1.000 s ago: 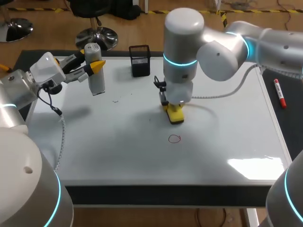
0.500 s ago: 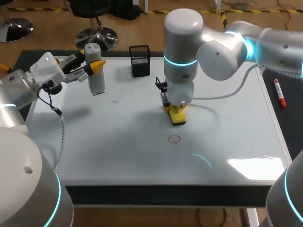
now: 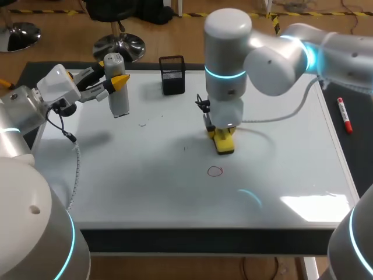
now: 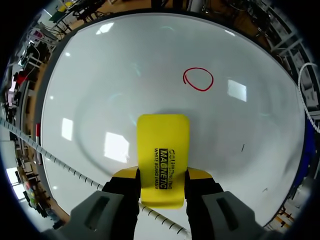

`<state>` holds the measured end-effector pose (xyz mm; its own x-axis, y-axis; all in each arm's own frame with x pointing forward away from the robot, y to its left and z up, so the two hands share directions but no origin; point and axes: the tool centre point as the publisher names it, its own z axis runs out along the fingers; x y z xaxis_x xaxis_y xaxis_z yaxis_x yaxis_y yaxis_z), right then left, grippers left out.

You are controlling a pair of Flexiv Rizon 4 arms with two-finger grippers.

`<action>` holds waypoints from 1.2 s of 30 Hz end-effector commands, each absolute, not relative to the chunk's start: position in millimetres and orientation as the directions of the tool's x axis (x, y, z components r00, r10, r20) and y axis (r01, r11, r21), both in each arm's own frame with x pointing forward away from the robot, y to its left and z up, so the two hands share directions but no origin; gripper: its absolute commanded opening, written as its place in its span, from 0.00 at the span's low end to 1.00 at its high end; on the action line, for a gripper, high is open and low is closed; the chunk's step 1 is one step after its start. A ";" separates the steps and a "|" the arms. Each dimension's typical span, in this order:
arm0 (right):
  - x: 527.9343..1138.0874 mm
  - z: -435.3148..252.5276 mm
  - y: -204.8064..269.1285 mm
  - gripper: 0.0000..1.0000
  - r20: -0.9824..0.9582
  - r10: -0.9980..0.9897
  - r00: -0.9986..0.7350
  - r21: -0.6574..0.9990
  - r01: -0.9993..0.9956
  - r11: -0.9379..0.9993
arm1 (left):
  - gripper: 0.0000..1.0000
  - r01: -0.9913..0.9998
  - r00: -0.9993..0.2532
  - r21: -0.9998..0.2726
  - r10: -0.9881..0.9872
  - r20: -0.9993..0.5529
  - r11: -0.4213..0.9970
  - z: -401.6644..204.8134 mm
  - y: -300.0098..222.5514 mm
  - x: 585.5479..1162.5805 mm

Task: Pick up the inspection probe, press it on each red-marked spot on the whiteboard one by one, put down the probe, pick up the eraser, and wipe off all the red marks.

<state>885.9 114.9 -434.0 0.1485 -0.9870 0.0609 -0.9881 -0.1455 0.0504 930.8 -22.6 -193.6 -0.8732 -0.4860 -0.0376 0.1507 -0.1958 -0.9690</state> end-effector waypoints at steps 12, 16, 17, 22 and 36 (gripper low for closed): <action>874.9 -451.9 82.8 0.00 0.074 -0.990 0.118 0.060 -0.992 -0.114 | 0.00 0.153 -0.872 -0.968 -0.488 -0.039 -0.197 -193.2 -23.4 930.8; 871.7 -451.7 79.1 0.00 0.077 -0.991 0.114 0.063 -0.992 -0.109 | 0.00 0.153 -0.872 -0.968 -0.488 -0.039 -0.197 -193.2 -23.4 930.8; 871.1 -451.7 78.3 0.00 0.078 -0.991 0.113 0.064 -0.992 -0.108 | 0.00 0.153 -0.872 -0.968 -0.488 -0.039 -0.197 -193.2 -23.4 930.8; 870.7 -451.4 75.5 0.00 0.081 -0.991 0.107 0.065 -0.993 -0.102 | 0.00 0.153 -0.872 -0.968 -0.488 -0.039 -0.197 -193.2 -23.4 930.8; 885.5 -397.0 83.7 0.00 0.100 -0.989 0.107 -0.060 -0.992 -0.113 | 0.00 0.153 -0.872 -0.968 -0.488 -0.039 -0.197 -193.2 -23.4 930.8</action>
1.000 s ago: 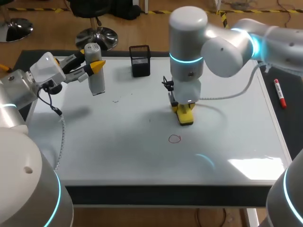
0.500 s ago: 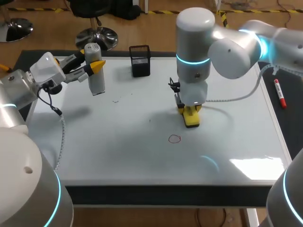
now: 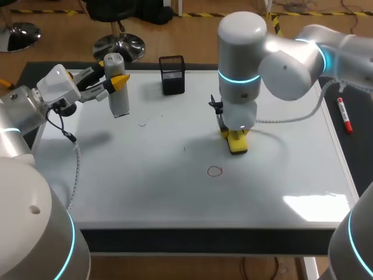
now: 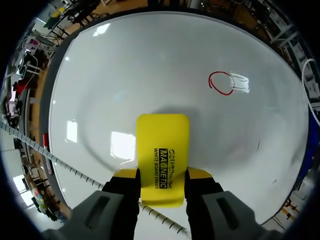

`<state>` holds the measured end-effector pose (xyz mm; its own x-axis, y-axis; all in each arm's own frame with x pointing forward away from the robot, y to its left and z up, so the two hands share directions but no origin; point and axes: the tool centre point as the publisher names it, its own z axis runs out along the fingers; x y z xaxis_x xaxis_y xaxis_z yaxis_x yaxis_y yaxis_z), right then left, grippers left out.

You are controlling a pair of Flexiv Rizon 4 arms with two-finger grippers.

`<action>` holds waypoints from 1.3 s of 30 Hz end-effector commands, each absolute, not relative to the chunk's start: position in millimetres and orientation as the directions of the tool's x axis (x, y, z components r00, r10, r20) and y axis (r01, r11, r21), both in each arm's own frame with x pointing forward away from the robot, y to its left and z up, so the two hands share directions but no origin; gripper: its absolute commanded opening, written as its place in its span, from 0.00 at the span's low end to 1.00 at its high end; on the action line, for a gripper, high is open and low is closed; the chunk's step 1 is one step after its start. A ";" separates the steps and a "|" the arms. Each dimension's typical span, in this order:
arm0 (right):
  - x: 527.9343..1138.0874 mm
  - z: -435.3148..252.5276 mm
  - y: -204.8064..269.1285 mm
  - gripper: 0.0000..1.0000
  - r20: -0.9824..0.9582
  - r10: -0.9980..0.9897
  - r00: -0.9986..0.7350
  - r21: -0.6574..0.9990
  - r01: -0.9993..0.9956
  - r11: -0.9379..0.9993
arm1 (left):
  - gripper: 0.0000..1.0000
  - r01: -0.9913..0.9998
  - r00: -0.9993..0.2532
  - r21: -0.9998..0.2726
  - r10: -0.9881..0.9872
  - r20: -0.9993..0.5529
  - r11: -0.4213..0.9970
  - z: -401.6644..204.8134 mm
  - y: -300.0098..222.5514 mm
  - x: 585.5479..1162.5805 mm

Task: Pick up the inspection probe, press it on each red-marked spot on the whiteboard one by one, put down the probe, pick up the eraser, and wipe off all the red marks.

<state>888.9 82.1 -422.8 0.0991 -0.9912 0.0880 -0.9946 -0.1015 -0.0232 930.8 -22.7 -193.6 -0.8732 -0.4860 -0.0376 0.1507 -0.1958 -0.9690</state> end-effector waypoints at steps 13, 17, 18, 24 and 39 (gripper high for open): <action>911.4 -372.0 121.8 0.00 0.067 -0.982 0.174 -0.127 -0.975 -0.181 | 0.00 0.153 -0.872 -0.968 -0.488 -0.039 -0.197 -193.2 -23.4 930.8; 919.5 -381.6 132.3 0.00 0.044 -0.983 0.179 -0.125 -0.975 -0.183 | 0.00 0.153 -0.872 -0.968 -0.488 -0.039 -0.197 -193.2 -23.4 930.8; 921.5 -384.4 134.3 0.00 0.036 -0.984 0.176 -0.117 -0.977 -0.179 | 0.00 0.153 -0.872 -0.968 -0.488 -0.039 -0.197 -193.2 -23.4 930.8; 933.1 -400.3 148.4 0.00 0.012 -0.984 0.176 -0.097 -0.980 -0.176 | 0.00 0.153 -0.872 -0.968 -0.488 -0.039 -0.197 -193.2 -23.4 930.8; 937.5 -427.1 159.8 0.00 0.008 -0.984 0.180 -0.055 -0.982 -0.180 | 0.00 0.153 -0.872 -0.968 -0.488 -0.039 -0.197 -193.2 -23.4 930.8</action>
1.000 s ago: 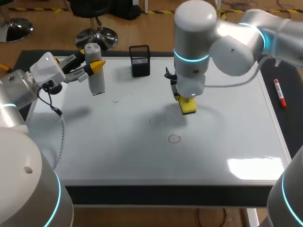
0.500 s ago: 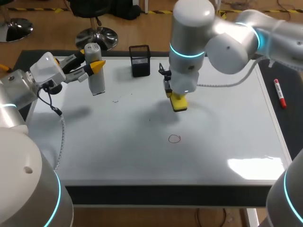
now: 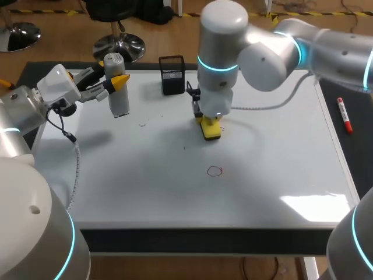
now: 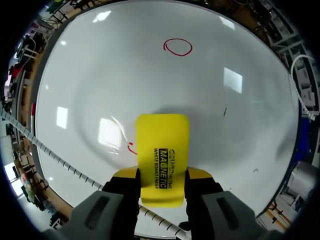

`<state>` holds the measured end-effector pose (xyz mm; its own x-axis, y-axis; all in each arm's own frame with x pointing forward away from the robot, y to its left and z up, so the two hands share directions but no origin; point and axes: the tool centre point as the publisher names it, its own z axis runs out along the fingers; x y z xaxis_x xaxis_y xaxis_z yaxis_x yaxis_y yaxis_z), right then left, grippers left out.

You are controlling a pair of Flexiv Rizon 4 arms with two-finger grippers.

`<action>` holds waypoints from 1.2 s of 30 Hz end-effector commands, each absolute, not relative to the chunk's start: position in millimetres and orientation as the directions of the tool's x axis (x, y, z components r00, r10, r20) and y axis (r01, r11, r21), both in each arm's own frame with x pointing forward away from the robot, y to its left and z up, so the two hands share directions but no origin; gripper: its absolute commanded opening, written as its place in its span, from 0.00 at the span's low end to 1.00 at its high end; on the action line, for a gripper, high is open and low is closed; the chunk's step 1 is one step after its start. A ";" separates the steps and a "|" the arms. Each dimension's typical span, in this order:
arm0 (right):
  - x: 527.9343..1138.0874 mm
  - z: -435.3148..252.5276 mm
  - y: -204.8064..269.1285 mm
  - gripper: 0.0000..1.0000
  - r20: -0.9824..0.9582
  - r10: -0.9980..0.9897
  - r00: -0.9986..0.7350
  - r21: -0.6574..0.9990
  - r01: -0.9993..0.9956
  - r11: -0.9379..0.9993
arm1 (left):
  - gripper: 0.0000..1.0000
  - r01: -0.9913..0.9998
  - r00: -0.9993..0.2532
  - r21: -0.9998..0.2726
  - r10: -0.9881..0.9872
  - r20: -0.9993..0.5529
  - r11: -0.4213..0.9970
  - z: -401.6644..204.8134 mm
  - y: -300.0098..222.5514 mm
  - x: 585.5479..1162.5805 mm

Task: Pick up the inspection probe, press it on each red-marked spot on the whiteboard one by one, put down the probe, pick up the eraser, and wipe off all the red marks.

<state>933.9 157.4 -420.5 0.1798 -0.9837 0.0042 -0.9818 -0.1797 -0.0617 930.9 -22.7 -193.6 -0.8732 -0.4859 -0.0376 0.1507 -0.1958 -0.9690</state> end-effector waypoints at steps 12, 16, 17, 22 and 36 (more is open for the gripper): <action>933.8 -443.3 156.0 0.00 0.017 -0.981 0.192 -0.039 -0.980 -0.193 | 0.00 0.153 -0.872 -0.968 -0.488 -0.039 -0.197 -193.2 -23.4 930.8; 932.7 -446.2 153.6 0.00 0.020 -0.981 0.193 -0.033 -0.981 -0.193 | 0.00 0.153 -0.872 -0.968 -0.488 -0.039 -0.197 -193.2 -23.4 930.8; 932.3 -447.2 152.8 0.00 0.022 -0.981 0.192 -0.032 -0.981 -0.193 | 0.00 0.153 -0.872 -0.968 -0.488 -0.039 -0.197 -193.2 -23.4 930.8; 929.7 -452.7 145.4 0.00 0.027 -0.983 0.182 -0.021 -0.983 -0.182 | 0.00 0.153 -0.872 -0.968 -0.488 -0.039 -0.197 -193.2 -23.4 930.8; 917.6 -474.6 87.2 0.00 0.061 -0.995 0.078 0.043 -0.996 -0.076 | 0.00 0.153 -0.872 -0.968 -0.488 -0.039 -0.197 -193.2 -23.4 930.8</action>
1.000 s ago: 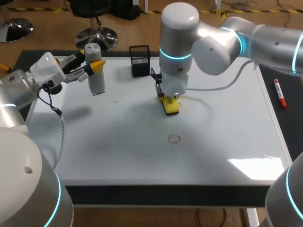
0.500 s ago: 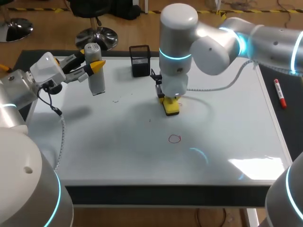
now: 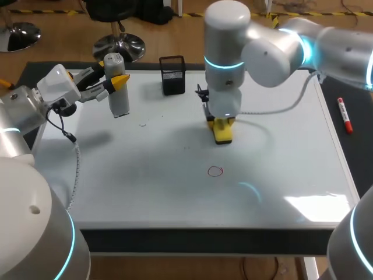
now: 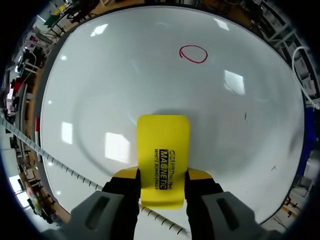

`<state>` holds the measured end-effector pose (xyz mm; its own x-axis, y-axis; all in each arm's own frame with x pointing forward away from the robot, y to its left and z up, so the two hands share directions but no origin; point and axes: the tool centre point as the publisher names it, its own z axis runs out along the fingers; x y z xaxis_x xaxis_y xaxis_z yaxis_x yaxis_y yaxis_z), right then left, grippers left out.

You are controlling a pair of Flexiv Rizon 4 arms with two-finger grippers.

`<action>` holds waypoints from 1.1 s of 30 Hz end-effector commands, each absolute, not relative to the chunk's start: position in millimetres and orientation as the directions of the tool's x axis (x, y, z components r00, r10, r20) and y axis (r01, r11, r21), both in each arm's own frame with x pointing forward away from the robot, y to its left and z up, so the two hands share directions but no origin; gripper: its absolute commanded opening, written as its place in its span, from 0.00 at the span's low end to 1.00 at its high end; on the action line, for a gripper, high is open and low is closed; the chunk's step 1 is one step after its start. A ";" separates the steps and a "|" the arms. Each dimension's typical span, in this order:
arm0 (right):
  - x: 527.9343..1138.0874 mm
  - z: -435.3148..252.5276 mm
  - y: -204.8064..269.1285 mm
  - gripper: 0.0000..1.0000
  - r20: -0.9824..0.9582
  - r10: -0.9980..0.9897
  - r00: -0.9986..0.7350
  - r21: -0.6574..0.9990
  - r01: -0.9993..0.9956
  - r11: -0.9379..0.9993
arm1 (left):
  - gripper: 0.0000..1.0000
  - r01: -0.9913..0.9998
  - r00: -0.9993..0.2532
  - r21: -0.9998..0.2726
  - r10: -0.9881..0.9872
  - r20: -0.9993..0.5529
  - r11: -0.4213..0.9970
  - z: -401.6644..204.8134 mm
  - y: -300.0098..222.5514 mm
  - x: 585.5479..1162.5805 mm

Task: Pick up the inspection probe, press it on each red-marked spot on the whiteboard one by one, put down the probe, pick up the eraser, and wipe off all the red marks.

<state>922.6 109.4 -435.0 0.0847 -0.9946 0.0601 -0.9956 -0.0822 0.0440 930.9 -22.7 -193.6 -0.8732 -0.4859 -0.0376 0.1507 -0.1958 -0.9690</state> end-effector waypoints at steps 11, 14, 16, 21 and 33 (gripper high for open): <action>912.6 -478.7 56.1 0.00 0.084 -0.996 0.032 0.062 -0.998 -0.027 | 0.00 0.153 -0.872 -0.968 -0.488 -0.039 -0.197 -193.2 -23.4 930.8; 913.0 -480.2 53.2 0.00 0.087 -0.996 0.029 0.064 -0.998 -0.024 | 0.00 0.153 -0.872 -0.968 -0.488 -0.039 -0.197 -193.2 -23.4 930.8; 913.1 -480.2 53.0 0.00 0.089 -0.996 0.029 0.064 -0.998 -0.023 | 0.00 0.153 -0.872 -0.968 -0.488 -0.039 -0.197 -193.2 -23.4 930.8; 915.6 -473.7 53.0 0.00 0.094 -0.995 0.027 0.043 -0.999 -0.023 | 0.00 0.153 -0.872 -0.968 -0.488 -0.039 -0.197 -193.2 -23.4 930.8; 934.2 -425.6 54.5 0.00 0.053 -0.998 0.033 -0.014 -0.999 -0.034 | 0.00 0.153 -0.872 -0.968 -0.488 -0.039 -0.197 -193.2 -23.4 930.8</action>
<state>930.2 60.3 -430.0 0.0241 -0.9981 0.0565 -0.9995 -0.0251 -0.0186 930.9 -22.7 -193.6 -0.8732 -0.4859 -0.0377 0.1508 -0.1959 -0.9690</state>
